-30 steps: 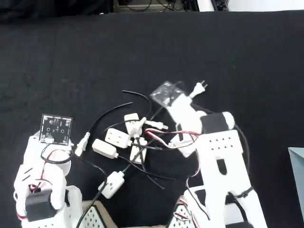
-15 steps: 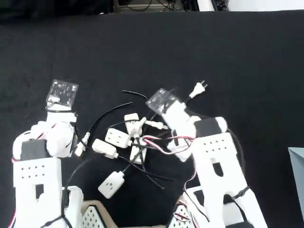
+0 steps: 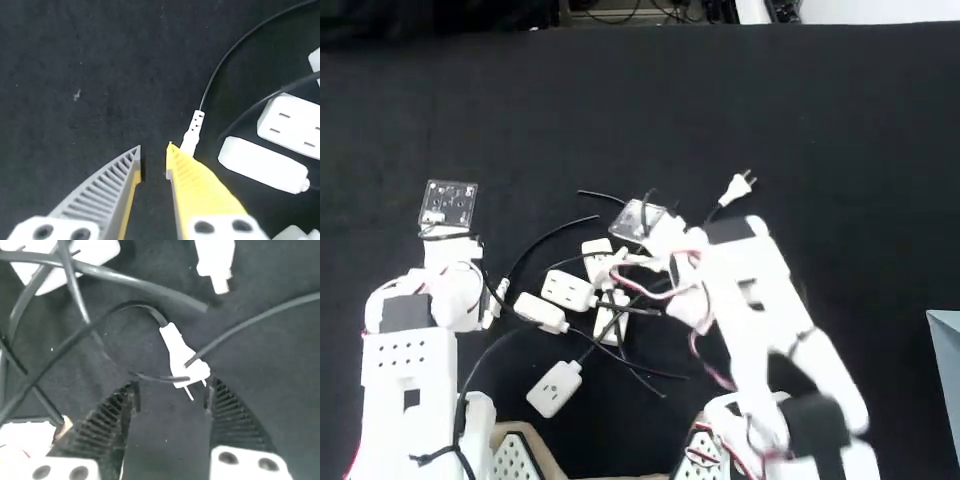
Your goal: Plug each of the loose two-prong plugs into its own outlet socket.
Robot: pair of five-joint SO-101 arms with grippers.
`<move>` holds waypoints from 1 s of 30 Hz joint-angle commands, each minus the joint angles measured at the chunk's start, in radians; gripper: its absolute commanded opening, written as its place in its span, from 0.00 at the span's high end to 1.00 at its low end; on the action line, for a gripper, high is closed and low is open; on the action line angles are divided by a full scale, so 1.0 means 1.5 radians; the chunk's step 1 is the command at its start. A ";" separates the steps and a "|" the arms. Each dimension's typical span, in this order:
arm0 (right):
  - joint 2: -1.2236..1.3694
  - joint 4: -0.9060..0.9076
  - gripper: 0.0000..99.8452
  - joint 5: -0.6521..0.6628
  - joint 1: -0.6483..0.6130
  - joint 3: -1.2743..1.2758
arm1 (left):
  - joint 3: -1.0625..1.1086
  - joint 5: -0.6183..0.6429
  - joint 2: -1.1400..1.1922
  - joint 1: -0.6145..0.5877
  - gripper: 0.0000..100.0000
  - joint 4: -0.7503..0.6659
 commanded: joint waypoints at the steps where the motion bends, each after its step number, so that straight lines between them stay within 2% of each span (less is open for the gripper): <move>1: 0.125 -0.011 0.73 0.005 -0.011 -0.098 | 0.008 0.006 0.000 0.004 0.90 -0.025; 3: 0.165 -0.030 0.69 0.004 -0.006 -0.114 | 0.012 0.006 0.000 0.006 0.90 -0.025; 6: 0.211 -0.063 0.71 0.004 0.011 -0.117 | 0.013 0.006 0.000 0.004 0.90 -0.025; 9: 0.236 -0.072 0.76 0.006 0.027 -0.118 | 0.023 0.006 0.000 0.006 0.90 -0.028; 14: 0.249 -0.042 0.82 0.063 0.029 -0.113 | 0.044 0.006 0.000 0.004 0.90 -0.065; 20: 0.267 -0.036 0.99 0.070 0.029 -0.112 | 0.048 0.006 0.000 0.004 0.90 -0.066; 21: 0.266 -0.032 0.99 0.069 0.030 -0.115 | 0.048 0.006 0.000 0.004 0.90 -0.066; 30: 0.064 0.134 0.99 0.069 0.113 -0.227 | 0.048 0.006 0.000 0.004 0.90 -0.066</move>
